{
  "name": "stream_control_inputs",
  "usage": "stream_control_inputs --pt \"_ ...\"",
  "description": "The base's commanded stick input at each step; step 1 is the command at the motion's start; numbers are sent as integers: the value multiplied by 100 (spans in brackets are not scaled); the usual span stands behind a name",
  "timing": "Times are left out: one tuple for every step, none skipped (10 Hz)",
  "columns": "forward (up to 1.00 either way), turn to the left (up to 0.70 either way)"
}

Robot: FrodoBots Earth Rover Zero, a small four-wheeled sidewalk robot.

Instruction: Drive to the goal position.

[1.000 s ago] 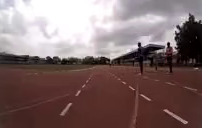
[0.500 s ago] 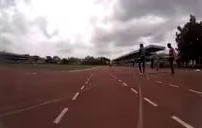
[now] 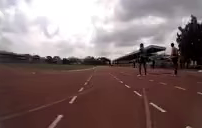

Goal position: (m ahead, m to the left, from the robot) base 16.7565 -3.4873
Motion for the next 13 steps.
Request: stream_control_inputs --pt "70 0" --pt "70 0" --pt "70 0" --pt "70 0" --pt "70 0" --pt "70 0" --pt "70 0" --pt "70 0" --pt "70 0" --pt "70 0" --pt "70 0" --pt "70 0" --pt "70 0"
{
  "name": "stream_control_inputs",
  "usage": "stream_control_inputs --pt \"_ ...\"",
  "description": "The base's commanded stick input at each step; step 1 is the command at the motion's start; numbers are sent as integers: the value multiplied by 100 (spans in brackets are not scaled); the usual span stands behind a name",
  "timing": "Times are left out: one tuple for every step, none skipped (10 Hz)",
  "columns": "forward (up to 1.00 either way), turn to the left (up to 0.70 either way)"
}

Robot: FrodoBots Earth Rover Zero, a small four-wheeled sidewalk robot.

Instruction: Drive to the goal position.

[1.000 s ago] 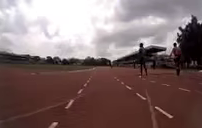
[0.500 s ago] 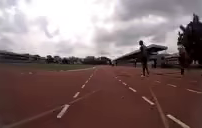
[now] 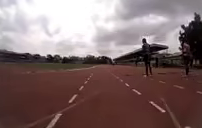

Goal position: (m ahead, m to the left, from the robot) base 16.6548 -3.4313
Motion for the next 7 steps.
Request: stream_control_inputs --pt "70 0" --pt "70 0" --pt "70 0" --pt "70 0" --pt "70 0" --pt "70 0" --pt "70 0"
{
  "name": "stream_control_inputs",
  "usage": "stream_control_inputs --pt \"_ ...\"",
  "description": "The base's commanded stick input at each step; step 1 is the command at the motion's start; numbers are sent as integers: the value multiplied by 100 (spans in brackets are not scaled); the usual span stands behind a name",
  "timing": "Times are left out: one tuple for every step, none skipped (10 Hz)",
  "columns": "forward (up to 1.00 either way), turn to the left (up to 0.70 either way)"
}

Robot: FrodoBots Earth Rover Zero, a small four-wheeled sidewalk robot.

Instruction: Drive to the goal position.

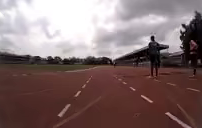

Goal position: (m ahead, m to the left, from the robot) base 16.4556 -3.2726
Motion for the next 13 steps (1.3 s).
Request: stream_control_inputs --pt "70 0" --pt "70 0" --pt "70 0" --pt "70 0" --pt "70 0" --pt "70 0" --pt "70 0" --pt "70 0" --pt "70 0" --pt "70 0" --pt "70 0" --pt "70 0" --pt "70 0"
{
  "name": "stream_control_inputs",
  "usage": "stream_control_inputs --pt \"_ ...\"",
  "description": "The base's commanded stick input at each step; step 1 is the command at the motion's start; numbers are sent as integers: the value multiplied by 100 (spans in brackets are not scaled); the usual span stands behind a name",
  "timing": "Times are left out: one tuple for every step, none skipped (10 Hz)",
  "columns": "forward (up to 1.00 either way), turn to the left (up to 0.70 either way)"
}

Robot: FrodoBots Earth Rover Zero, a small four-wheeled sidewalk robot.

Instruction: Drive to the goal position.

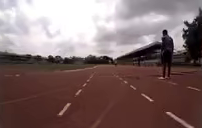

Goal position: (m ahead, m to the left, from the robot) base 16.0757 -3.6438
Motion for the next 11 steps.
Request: stream_control_inputs --pt "70 0" --pt "70 0" --pt "70 0" --pt "70 0" --pt "70 0" --pt "70 0" --pt "70 0" --pt "70 0" --pt "70 0" --pt "70 0" --pt "70 0"
